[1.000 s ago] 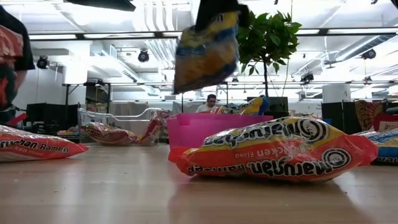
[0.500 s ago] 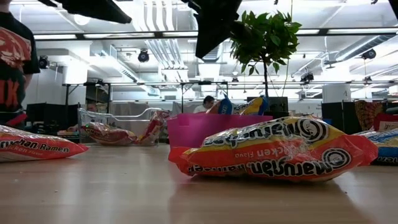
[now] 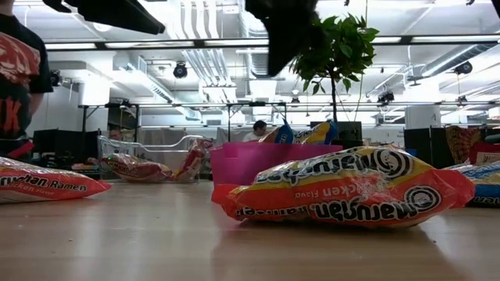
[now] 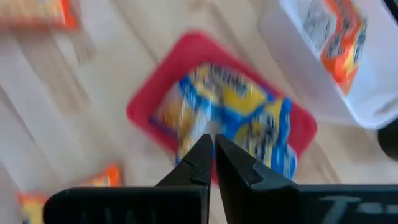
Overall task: Sort Maruchan noodles
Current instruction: Put the orange noodle pack into the white bin
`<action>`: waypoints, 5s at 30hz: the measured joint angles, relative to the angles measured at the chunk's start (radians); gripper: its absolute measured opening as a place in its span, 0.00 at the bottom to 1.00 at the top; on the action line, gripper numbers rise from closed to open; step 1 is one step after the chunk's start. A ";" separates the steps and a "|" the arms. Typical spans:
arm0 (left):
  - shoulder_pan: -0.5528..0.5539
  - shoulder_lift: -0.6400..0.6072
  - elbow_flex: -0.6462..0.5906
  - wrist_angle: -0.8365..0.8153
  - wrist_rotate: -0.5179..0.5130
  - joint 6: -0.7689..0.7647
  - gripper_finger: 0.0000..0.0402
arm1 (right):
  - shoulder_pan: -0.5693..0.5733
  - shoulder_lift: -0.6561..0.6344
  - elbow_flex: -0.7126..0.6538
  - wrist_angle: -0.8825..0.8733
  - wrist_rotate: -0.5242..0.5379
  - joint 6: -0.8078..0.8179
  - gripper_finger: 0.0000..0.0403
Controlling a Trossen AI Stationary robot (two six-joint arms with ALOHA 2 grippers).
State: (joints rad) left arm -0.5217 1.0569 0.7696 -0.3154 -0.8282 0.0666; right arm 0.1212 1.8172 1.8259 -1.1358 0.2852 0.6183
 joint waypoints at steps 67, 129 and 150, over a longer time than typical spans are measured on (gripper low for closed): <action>-0.050 0.963 0.284 0.647 0.313 -0.234 0.00 | 0.509 -0.105 -0.666 0.481 -0.068 0.782 0.49; -0.060 0.532 0.271 0.125 0.235 -0.049 0.00 | 0.342 -0.381 -0.934 1.349 0.135 0.213 0.04; -0.047 -0.014 -0.110 0.281 -0.002 0.076 0.00 | -0.228 -0.451 -0.664 0.722 0.421 -0.282 0.04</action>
State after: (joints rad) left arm -0.5682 1.0427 0.6598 -0.0346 -0.8302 0.1428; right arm -0.1066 1.3663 1.1619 -0.4138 0.7064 0.3368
